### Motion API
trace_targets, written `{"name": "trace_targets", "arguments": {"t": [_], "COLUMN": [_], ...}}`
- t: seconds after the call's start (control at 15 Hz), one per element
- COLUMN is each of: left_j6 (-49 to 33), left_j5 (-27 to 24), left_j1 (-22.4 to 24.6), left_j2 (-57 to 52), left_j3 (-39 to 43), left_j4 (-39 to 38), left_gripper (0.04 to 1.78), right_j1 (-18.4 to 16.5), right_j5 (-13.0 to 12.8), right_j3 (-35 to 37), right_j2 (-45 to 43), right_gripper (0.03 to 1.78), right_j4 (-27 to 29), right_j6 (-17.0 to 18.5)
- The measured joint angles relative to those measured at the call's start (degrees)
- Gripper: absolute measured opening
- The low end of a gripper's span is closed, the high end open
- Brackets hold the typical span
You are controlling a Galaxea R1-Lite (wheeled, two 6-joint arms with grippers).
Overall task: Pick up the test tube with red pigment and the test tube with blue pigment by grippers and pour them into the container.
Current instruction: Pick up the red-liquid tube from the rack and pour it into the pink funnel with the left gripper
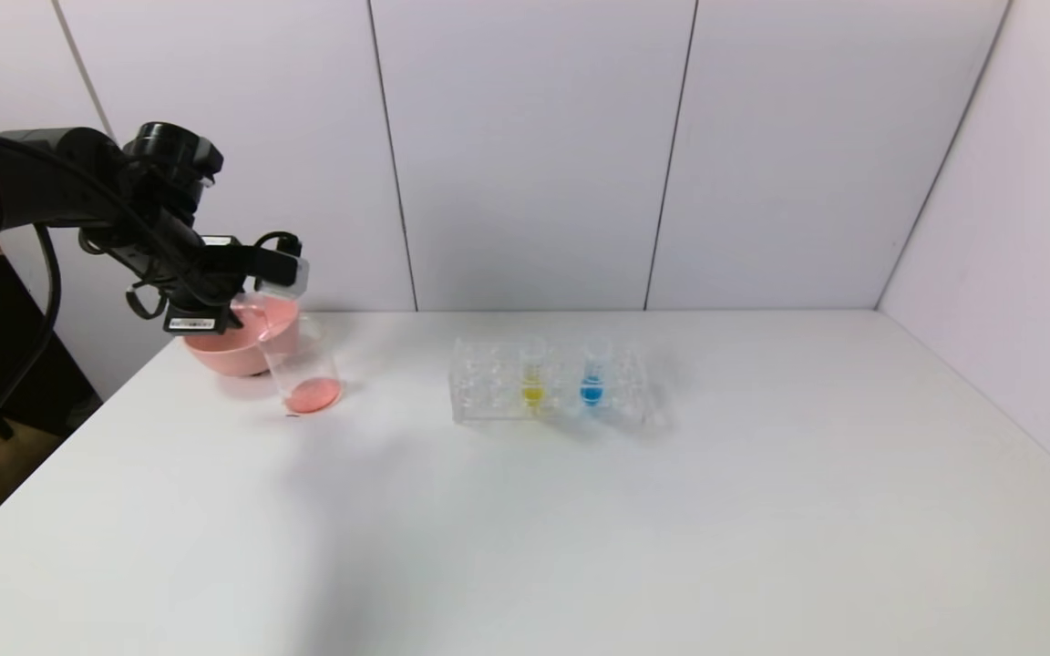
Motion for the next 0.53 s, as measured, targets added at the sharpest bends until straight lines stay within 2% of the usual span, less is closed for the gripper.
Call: {"name": "trace_targets", "arguments": {"t": [0.53], "left_j6": [-0.51], "left_j5": [1.68], "left_j1": [-0.79], "left_j2": [-0.02], "left_j3": [0.00], "left_j4": [0.55], "left_gripper": [0.50], "right_j1": [0.00], "right_j5": [0.00], "right_j3": [0.00], "right_j2": [0.00], "right_gripper": [1.77], "right_j4": [0.00], "right_j6": [0.00]}}
